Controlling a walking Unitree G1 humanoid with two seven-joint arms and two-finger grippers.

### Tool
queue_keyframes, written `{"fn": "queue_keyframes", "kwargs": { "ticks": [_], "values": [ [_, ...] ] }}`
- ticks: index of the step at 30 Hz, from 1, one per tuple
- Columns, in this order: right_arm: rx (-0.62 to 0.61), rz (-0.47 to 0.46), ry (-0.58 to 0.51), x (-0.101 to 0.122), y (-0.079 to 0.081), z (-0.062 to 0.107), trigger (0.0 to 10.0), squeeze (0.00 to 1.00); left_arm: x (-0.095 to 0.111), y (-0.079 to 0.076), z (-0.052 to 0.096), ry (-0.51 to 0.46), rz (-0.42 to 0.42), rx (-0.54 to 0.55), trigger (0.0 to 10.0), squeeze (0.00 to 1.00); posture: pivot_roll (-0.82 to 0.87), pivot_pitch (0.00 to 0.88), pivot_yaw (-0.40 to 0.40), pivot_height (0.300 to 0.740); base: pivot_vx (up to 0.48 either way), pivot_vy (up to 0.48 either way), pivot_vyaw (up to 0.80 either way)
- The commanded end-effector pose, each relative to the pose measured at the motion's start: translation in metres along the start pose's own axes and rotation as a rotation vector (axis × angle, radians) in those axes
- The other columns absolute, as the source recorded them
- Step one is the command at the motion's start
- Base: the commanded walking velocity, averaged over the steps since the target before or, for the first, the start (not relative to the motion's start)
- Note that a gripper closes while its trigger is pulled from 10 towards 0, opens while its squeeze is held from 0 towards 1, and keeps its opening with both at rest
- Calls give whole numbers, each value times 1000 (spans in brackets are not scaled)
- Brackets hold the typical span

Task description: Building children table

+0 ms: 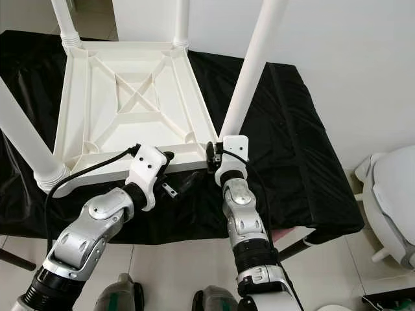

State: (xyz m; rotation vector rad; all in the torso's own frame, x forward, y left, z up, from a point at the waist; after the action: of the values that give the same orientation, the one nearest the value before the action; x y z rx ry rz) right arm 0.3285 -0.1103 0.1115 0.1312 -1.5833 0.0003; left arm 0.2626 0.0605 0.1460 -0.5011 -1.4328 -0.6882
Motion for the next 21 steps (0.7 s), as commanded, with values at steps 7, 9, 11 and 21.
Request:
{"fn": "queue_keyframes", "kwargs": {
  "ticks": [7, 9, 11, 21],
  "values": [
    [141, -4, -33, 10, -9, -2, 10000, 1000, 4, 0, -2, -13, -2, -15, 10000, 0, -7, 0, -85, 740, 0, 0, 0],
    [202, 16, -38, 13, -10, -3, 10000, 1000, 4, 1, -2, -14, -1, -15, 10000, 0, -11, 0, -82, 740, 0, 0, 0],
    [292, 51, -41, 17, -14, -5, 10000, 0, 4, 1, -3, -15, 0, -14, 10000, 0, -12, 0, -80, 740, 0, 0, 0],
    [603, 164, -18, 27, -31, -16, 10000, 0, 7, 3, -4, -22, 2, -7, 10000, 0, -9, 0, -73, 740, 0, 0, 0]
  ]
}}
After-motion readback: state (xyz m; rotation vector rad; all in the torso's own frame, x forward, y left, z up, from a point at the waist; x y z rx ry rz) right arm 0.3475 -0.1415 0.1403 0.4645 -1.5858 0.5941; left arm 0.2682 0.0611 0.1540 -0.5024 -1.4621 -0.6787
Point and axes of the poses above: a point about 5 cm out from each wrist's last joint towards the gripper, its own z axis pointing back from the gripper into the wrist, its own x axis along the axis of the wrist's last joint, y = z × x, the point moved 1 cm from there along -z, pointing out of the wrist towards the gripper
